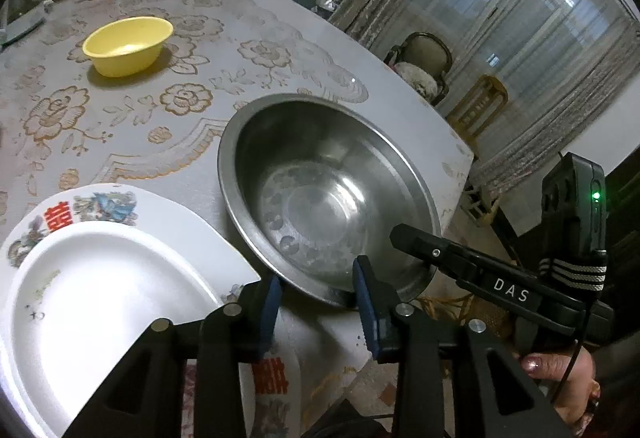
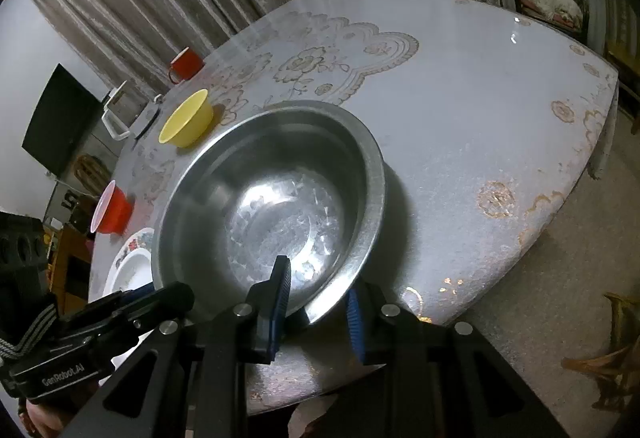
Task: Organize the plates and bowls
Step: 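Lift the steel bowl with both grippers and carry it beside the plate stack, then lower the steel bowl onto the table and open both grippers, then move both grippers to the yellow bowl rim and close them, then lift the yellow bowl with both grippers and carry it over the steel bowl, then lower the yellow bowl into the steel bowl and open both grippers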
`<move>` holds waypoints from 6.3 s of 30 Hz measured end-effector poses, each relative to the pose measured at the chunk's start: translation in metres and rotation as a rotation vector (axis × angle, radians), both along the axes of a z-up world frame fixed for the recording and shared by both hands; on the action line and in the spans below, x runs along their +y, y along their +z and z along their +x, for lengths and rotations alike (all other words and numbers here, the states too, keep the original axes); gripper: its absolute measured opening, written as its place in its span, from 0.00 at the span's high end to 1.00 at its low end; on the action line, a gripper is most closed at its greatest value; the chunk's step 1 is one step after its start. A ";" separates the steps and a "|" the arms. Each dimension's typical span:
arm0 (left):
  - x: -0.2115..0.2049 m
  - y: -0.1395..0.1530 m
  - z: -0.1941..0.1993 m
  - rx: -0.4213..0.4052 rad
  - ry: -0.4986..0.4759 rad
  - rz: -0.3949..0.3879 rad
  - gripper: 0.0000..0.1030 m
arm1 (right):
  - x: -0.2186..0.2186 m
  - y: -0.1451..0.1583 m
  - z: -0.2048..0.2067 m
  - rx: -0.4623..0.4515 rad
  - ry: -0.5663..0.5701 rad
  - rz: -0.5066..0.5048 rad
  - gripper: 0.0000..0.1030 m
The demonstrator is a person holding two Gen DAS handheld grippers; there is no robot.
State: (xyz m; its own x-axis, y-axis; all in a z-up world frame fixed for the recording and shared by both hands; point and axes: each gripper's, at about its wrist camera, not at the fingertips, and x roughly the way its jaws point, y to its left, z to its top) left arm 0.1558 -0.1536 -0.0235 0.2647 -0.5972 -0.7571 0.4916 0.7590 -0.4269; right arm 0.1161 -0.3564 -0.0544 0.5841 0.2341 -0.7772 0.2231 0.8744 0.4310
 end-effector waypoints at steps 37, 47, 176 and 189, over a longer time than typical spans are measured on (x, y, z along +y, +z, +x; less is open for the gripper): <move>0.131 0.025 0.097 -0.018 0.364 -0.090 0.13 | 0.014 0.055 0.078 -0.087 0.048 -0.092 0.65; 0.135 0.011 0.145 0.043 0.450 -0.082 0.09 | 0.052 0.055 0.136 -0.061 0.162 -0.076 0.65; -0.020 0.011 0.022 -0.076 0.005 -0.017 0.73 | -0.001 0.012 0.026 -0.041 -0.009 0.168 0.86; -0.030 -0.003 0.023 -0.052 -0.025 0.044 0.73 | -0.002 0.008 0.023 0.009 -0.002 0.111 0.83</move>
